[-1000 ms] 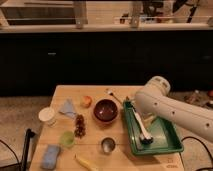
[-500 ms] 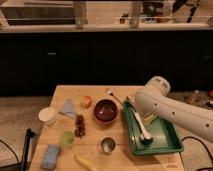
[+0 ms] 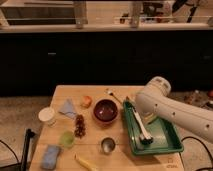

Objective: Stack cups on top of each other

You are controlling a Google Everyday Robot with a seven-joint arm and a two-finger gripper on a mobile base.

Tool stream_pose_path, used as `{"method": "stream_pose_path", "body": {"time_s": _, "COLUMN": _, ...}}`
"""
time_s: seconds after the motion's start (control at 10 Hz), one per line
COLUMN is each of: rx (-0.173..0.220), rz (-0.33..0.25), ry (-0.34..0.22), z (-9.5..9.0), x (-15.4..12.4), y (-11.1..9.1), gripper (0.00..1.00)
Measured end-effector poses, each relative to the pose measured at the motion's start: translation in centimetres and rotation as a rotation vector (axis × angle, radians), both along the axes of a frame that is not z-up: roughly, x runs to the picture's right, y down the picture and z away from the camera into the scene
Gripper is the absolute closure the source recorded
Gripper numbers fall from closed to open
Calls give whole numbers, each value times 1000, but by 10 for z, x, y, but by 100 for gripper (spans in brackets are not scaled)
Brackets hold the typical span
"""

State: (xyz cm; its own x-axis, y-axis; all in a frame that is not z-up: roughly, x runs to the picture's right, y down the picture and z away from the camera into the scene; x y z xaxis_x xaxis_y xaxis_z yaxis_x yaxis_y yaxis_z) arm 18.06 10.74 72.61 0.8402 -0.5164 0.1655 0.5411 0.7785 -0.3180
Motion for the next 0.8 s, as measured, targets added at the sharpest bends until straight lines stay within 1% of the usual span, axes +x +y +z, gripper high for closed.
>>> {"method": "stream_pose_path", "body": {"time_s": 0.2, "rx": -2, "rz": -20, "ry": -18, "z": 1, "x": -2, "y": 0, "gripper": 20}}
{"method": "stream_pose_path", "body": {"time_s": 0.5, "rx": -33, "rz": -77, "ry": -84, "z": -6, "x": -26, "y": 12, "gripper": 20}}
{"method": "stream_pose_path", "body": {"time_s": 0.7, "rx": -53, "rz": -123, "ry": -137, "z": -10, "x": -40, "y": 19, "gripper": 20}}
{"method": "stream_pose_path", "body": {"time_s": 0.8, "rx": -70, "rz": -152, "ry": -169, "z": -12, "x": -50, "y": 24, "gripper": 20}}
